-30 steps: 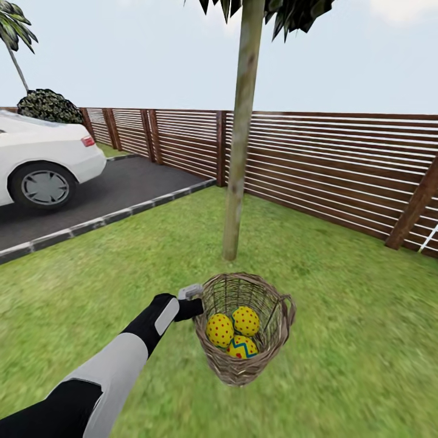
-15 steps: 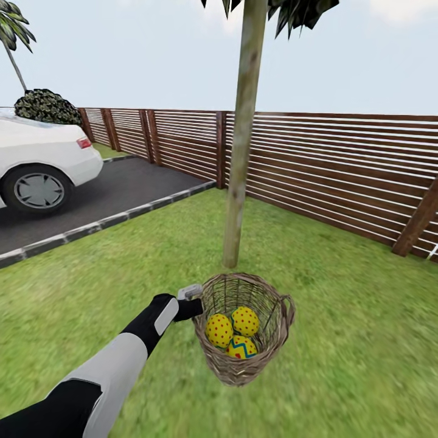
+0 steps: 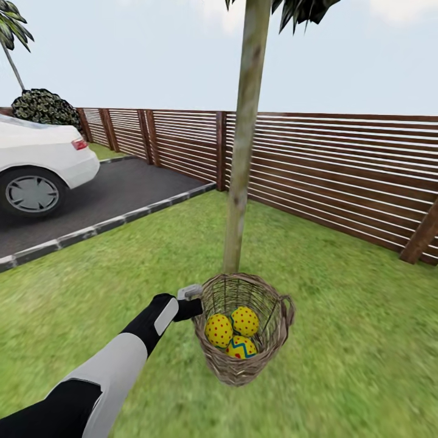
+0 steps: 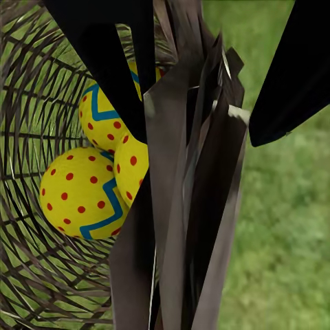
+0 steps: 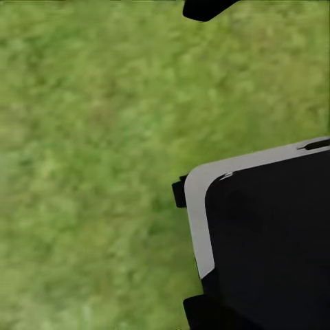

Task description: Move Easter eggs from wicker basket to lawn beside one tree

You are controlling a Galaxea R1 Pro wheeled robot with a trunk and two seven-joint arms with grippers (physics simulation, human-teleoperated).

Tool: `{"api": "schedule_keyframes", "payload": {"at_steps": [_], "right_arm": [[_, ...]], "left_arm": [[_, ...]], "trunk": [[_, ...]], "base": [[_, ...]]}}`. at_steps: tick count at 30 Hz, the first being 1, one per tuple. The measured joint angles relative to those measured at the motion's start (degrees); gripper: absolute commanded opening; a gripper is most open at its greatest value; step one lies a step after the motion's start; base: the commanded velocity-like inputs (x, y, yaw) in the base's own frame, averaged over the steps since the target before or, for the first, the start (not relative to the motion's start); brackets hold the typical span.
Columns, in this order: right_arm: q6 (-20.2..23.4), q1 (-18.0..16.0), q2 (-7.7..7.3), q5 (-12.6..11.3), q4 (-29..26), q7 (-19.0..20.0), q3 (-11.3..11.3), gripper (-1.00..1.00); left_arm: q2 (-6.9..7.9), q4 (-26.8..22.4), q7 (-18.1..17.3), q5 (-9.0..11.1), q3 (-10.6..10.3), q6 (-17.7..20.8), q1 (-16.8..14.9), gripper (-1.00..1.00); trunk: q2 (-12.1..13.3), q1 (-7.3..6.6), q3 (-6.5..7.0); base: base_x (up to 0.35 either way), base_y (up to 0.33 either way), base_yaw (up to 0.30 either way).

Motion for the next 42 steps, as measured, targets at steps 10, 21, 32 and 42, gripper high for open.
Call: {"api": "schedule_keyframes", "payload": {"at_steps": [10,21,32,42], "right_arm": [[-0.02,0.00,0.00,0.00,0.00,0.00,0.00,1.00],[0.00,0.00,0.00,0.00,0.00,-0.07,-0.01,1.00],[-0.04,0.00,-0.13,-0.15,-0.03,-0.12,-0.07,1.00],[-0.09,0.00,-0.17,-0.09,-0.06,-0.15,-0.12,1.00]], "left_arm": [[0.10,-0.01,0.00,-0.01,0.02,-0.03,0.00,-1.00],[1.70,0.23,0.03,1.10,0.49,-0.12,0.02,-1.00],[13.63,-0.04,0.08,-0.29,6.84,-0.12,-0.02,-1.00],[20.46,-0.50,0.00,-0.42,12.27,3.46,0.00,-1.00]], "trunk": [[0.00,0.00,0.00],[0.01,0.00,0.00],[0.00,0.00,0.00],[0.00,0.00,0.00]], "base": [[0.327,0.000,0.000],[0.327,0.000,0.000],[0.327,0.000,0.000],[0.327,0.000,0.000]]}}
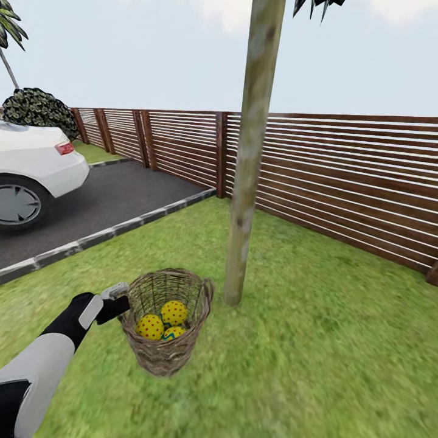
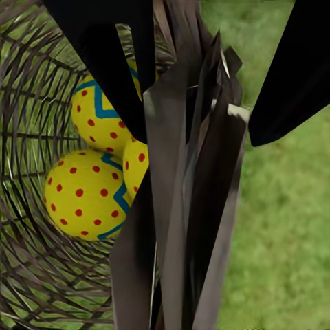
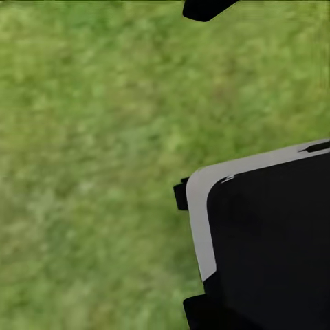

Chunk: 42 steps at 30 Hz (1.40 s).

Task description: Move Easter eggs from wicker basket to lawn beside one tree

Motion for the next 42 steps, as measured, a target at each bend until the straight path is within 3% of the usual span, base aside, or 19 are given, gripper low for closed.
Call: {"api": "schedule_keyframes", "payload": {"at_steps": [14,20,22,24,25,27,28,32,42], "right_arm": [[0.05,0.00,0.08,0.17,0.01,-0.24,-0.01,1.00],[-0.08,0.00,-0.08,0.31,-0.38,-0.11,-0.15,1.00],[0.03,-0.03,-0.20,0.05,-4.68,0.09,-0.36,1.00],[0.42,-0.05,-0.15,-0.07,-13.53,0.03,-0.40,1.00],[1.38,-0.05,-0.18,-1.13,-18.56,0.01,-0.66,1.00],[6.79,-0.04,-0.28,-8.97,-29.62,0.19,-0.72,1.00],[10.12,-0.03,-0.28,-10.51,-33.84,0.22,-0.67,1.00],[13.19,-0.02,-0.16,-11.58,-46.28,-0.10,-0.90,1.00],[15.81,-0.54,-0.17,-11.81,-49.25,0.10,-0.29,1.00]], "left_arm": [[-0.07,0.01,-0.11,0.37,0.02,-0.25,0.00,-1.00],[-0.07,0.01,-0.16,0.37,0.02,-0.43,0.09,-1.00],[-0.12,0.05,-0.17,0.35,0.01,-0.44,0.09,-1.00],[-0.19,0.02,-0.17,0.39,0.01,-0.45,0.09,-1.00],[-0.23,0.00,-0.17,0.42,0.01,-0.45,0.09,-1.00],[-0.45,-0.02,-0.13,0.45,-0.03,-0.45,0.09,-1.00],[-0.58,-0.01,-0.11,0.54,-0.08,-0.45,0.10,-1.00],[-0.74,-0.02,-0.09,0.35,-0.08,-0.44,0.09,-1.00],[-1.41,0.29,-0.09,0.50,-0.06,-0.79,0.08,-1.00]], "trunk": [[0.00,0.00,0.00],[-2.39,1.32,-1.08],[-3.20,1.76,-1.43],[-4.01,2.20,-1.79],[-4.41,2.42,-1.97],[-5.20,2.89,-2.33],[-5.61,3.11,-2.51],[-7.22,3.99,-3.23],[-11.24,6.19,-5.04]], "base": [[0.327,0.000,0.000],[0.316,0.000,0.000],[0.313,0.000,0.000],[0.313,0.000,0.000],[0.255,0.000,0.000],[0.059,0.000,0.000],[0.011,0.000,0.000],[0.001,0.000,0.000],[0.000,0.000,0.000]]}}
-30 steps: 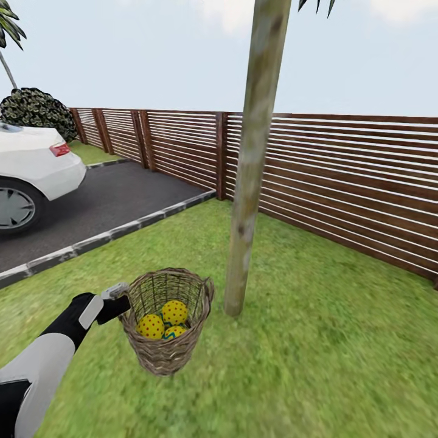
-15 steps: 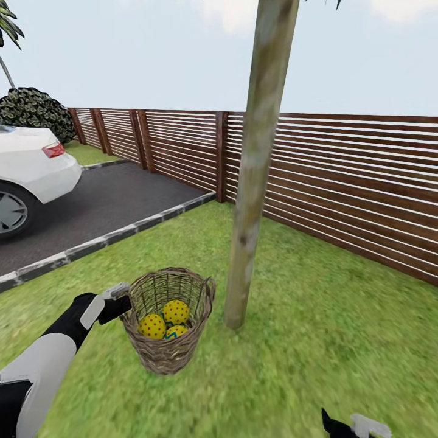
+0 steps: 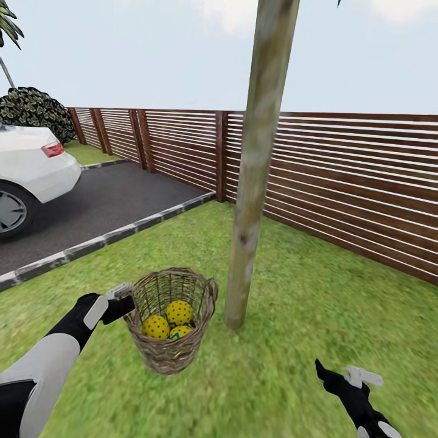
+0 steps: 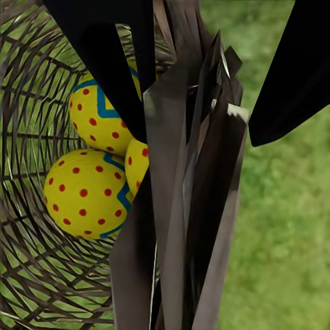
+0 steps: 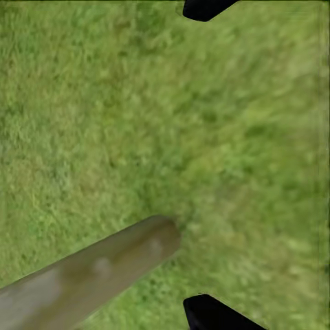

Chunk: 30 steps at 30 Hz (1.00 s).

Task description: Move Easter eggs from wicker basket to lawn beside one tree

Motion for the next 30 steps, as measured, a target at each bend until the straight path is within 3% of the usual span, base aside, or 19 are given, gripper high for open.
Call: {"api": "schedule_keyframes", "payload": {"at_steps": [2,5,8,11,15,17,21,24,30], "right_arm": [[5.01,-0.01,-0.01,-0.08,-0.06,2.03,1.05,1.00],[10.26,0.00,-0.10,0.03,-0.28,13.20,2.22,1.00],[11.39,0.00,-0.01,0.02,-0.29,18.91,2.21,1.00],[11.22,0.00,0.06,0.38,-0.21,19.46,2.37,1.00],[11.21,-0.01,-0.02,0.39,-0.22,19.49,2.38,1.00],[11.21,0.00,0.05,0.39,-0.22,19.49,2.38,1.00],[11.29,-0.01,0.06,0.23,-0.22,19.49,2.38,1.00],[11.30,-0.01,0.06,0.22,-0.22,19.49,2.38,1.00],[11.38,-0.01,0.06,0.18,-0.22,19.49,2.37,1.00]], "left_arm": [[0.02,0.04,0.01,-0.25,-0.03,0.01,0.00,-1.00],[-0.02,0.03,0.00,0.07,0.01,-0.02,0.00,-1.00],[-0.13,-0.05,0.02,-0.08,-0.10,-0.09,0.00,-1.00],[-1.18,-0.09,0.06,0.43,-0.03,-0.21,0.09,-1.00],[-1.32,-0.29,0.10,-0.47,0.11,-0.22,0.09,-1.00],[-1.60,-0.31,0.11,0.27,0.18,-0.29,0.09,-1.00],[-1.65,-0.30,0.17,-0.41,0.30,-0.16,0.09,-1.00],[-1.57,-0.22,0.16,-0.02,2.42,-0.20,0.09,-1.00],[-1.56,-0.28,0.16,-0.05,2.60,-0.27,0.09,-1.00]], "trunk": [[-0.80,0.44,-0.36],[-2.01,1.10,-0.90],[-2.83,1.54,-1.27],[-2.83,1.54,-1.27],[-4.42,2.42,-1.98],[-5.22,2.86,-2.34],[-6.83,3.74,-3.06],[-8.04,4.37,-3.60],[-10.45,5.71,-4.68]], "base": [[0.000,0.000,0.000],[0.000,0.000,0.000],[0.000,0.000,0.000],[0.000,0.000,0.000],[0.000,0.000,0.000],[0.000,0.000,0.000],[0.000,0.000,0.000],[0.227,0.000,0.000],[0.165,0.000,0.000]]}}
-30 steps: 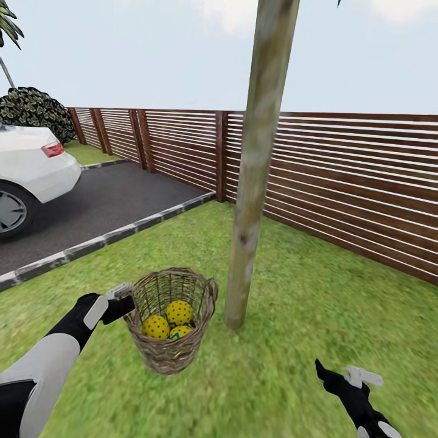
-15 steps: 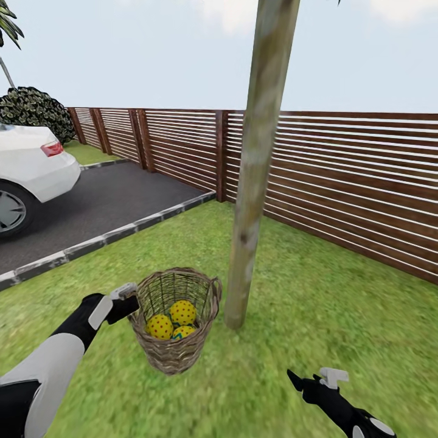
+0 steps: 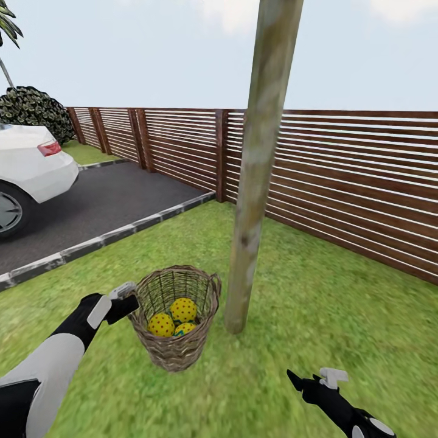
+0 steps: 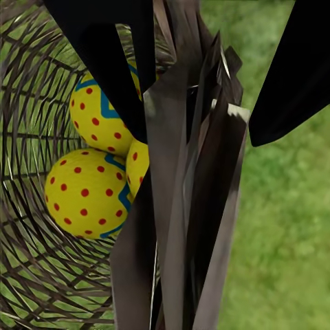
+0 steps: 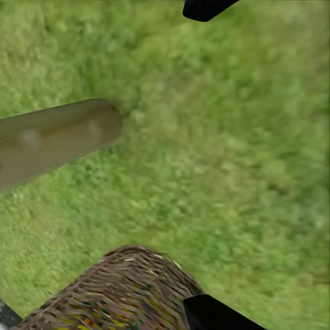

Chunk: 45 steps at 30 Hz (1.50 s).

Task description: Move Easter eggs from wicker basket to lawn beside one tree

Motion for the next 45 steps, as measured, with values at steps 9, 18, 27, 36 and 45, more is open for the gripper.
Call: {"api": "schedule_keyframes", "payload": {"at_steps": [9,18,27,36,45], "right_arm": [[-0.24,0.00,0.00,-0.04,0.00,0.08,0.01,1.00],[-0.19,0.00,0.00,-0.04,0.07,0.04,-0.07,1.00],[-0.38,0.00,0.00,-0.04,0.09,-0.01,-0.16,1.00],[-0.43,0.00,0.00,-0.29,0.59,-0.05,-0.14,1.00],[-0.43,0.00,0.10,-0.28,0.62,-0.04,-0.02,1.00]], "left_arm": [[0.04,-0.01,-0.01,-0.08,0.10,0.00,0.00,-1.00],[0.04,-0.04,0.00,-0.14,0.07,0.01,-0.01,-1.00],[-0.06,0.28,0.00,-0.08,0.00,-0.08,0.00,-1.00],[-0.06,0.70,0.00,-0.07,-0.17,-0.08,0.02,-1.00],[-0.09,0.76,0.00,-0.11,-0.17,-0.08,0.09,-1.00]], "trunk": [[-3.61,1.98,-1.62],[-7.23,3.95,-3.24],[-10.84,5.94,-4.86],[-14.46,7.92,-6.48],[-18.07,9.90,-8.09]], "base": [[0.186,0.000,0.000],[0.043,0.016,0.000],[0.001,0.000,0.000],[0.000,0.000,0.000],[0.000,0.000,0.000]]}}
